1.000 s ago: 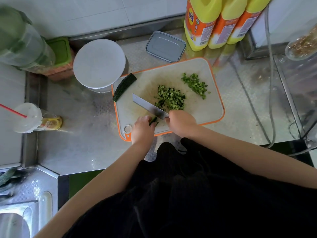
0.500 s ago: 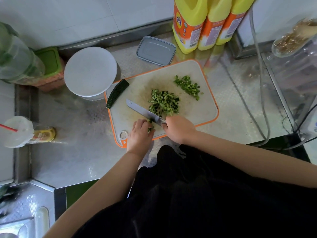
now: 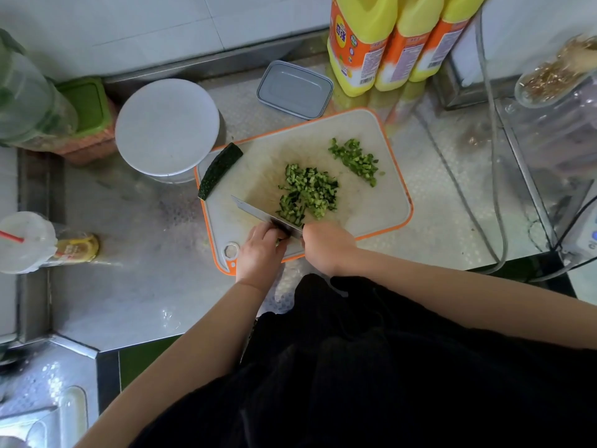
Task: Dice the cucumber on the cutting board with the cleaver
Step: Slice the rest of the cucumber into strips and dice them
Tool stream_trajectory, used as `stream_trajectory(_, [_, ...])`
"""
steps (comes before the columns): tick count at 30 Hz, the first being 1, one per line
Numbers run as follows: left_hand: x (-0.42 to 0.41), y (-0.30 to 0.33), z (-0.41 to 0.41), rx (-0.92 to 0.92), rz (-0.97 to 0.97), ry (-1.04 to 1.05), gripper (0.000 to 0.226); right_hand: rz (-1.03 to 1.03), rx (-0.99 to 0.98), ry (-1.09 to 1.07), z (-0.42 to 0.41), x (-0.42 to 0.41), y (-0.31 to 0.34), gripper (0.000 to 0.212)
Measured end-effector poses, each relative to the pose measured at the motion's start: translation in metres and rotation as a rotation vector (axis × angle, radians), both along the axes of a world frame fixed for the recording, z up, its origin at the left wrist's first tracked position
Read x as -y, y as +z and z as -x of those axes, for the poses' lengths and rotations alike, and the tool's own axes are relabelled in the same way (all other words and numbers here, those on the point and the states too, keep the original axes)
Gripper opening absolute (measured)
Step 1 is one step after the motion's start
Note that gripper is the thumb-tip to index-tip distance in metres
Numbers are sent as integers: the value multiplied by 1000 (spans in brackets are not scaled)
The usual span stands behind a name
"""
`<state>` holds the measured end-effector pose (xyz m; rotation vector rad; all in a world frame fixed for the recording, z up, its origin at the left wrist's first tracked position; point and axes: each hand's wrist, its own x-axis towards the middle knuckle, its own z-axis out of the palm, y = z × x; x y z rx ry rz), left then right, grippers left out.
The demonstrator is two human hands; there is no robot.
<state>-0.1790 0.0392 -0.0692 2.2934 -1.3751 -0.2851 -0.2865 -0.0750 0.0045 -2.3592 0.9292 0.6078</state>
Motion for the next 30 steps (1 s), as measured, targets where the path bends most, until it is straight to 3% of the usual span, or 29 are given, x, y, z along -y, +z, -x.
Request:
stream_trajectory(3, [0,-1,-1,32,37,-11,25,-78,21,-65,0,7,-4,11])
stream_trajectory(7, [-2,-1,0,75,92,-25,22,-154,71,-197,6,15,-7,30])
stream_trajectory(17, [-3,-4,-1,80,77,-38,27,-15,98,-3,8,5,14,24])
stream_trajectory(21, [-5,-6,-4,84,106,-57,23,15,39,0,3,0,9,12])
stream_trajectory(30, [-5,-7,-2,68,126,-40,21,-47,26,-36,-2,-4,-4,10])
